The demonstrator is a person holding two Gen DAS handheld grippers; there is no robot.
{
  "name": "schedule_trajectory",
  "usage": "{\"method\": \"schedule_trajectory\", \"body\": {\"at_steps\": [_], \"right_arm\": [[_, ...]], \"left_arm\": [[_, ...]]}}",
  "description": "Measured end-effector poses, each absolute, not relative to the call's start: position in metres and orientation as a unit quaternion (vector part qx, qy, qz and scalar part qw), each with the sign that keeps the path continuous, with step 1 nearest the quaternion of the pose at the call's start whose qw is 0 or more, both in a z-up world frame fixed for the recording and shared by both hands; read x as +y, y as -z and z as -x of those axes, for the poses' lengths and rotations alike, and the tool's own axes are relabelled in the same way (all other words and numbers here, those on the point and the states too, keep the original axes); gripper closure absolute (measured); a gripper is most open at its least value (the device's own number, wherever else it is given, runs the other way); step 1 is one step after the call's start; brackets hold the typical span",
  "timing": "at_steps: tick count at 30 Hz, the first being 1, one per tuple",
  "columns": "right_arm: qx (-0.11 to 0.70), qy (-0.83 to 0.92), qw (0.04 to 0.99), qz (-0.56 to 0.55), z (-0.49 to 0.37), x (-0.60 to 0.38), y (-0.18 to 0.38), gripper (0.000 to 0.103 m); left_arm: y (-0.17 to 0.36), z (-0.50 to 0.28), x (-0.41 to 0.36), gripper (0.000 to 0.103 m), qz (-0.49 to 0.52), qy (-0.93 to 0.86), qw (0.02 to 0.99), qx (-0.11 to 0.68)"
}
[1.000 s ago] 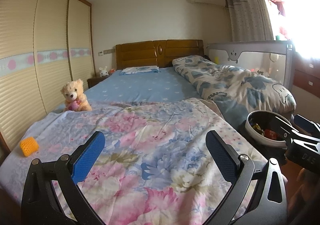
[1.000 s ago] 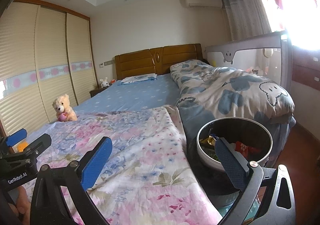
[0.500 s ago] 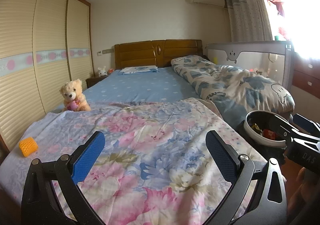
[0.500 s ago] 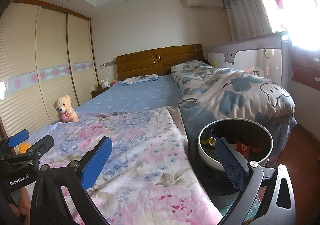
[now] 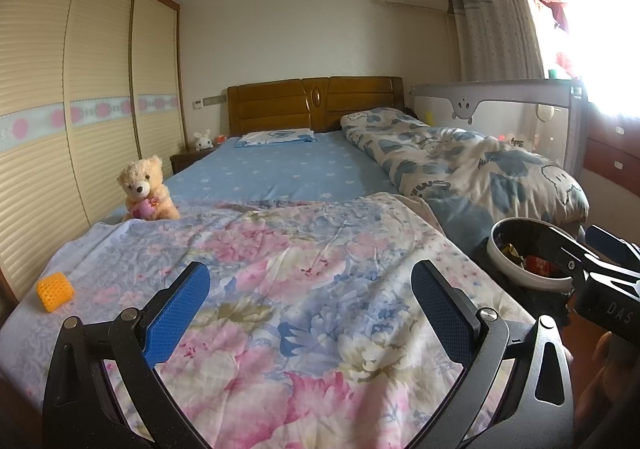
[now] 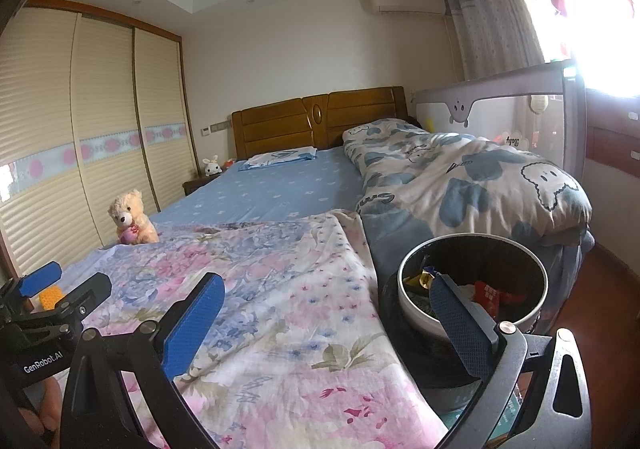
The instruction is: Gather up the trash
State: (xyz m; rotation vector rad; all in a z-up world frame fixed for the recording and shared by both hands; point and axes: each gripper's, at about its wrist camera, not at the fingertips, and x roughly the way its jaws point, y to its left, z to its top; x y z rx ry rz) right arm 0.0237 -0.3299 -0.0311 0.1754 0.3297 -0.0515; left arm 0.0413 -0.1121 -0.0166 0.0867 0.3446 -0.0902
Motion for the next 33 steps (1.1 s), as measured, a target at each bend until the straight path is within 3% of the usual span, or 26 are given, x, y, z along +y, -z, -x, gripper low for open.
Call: {"method": "schedule_trajectory", "body": {"at_steps": [33], "right_arm": [[0.164,0.026,0.982,-0.089,-0.0236,-0.3311,0.0313,0.000]], "left_arm": [[0.0259,-0.0430,-0.1175,0.000,-0.045,0.053,0.982,0.177]]}}
